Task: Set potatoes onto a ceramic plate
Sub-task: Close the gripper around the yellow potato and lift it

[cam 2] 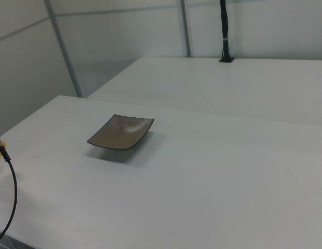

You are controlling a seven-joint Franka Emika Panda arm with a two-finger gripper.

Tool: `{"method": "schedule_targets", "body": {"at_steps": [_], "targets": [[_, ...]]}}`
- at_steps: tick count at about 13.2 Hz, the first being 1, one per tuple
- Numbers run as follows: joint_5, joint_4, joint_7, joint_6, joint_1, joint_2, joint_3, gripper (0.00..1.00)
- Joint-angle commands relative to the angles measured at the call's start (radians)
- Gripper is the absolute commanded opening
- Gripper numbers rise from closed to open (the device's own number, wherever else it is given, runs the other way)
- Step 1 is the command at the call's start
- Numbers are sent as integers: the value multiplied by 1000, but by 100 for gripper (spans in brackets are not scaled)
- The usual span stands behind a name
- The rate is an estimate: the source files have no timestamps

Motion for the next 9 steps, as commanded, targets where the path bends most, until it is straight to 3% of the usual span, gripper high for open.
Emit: {"method": "schedule_targets", "body": {"at_steps": [1, 7, 9], "targets": [[-9, -33, 20, -2, -51, -100, -3, 24], [-18, -41, 13, -9, -183, -199, -14, 23], [-22, -35, 0, -15, -227, -211, -48, 24]]}}
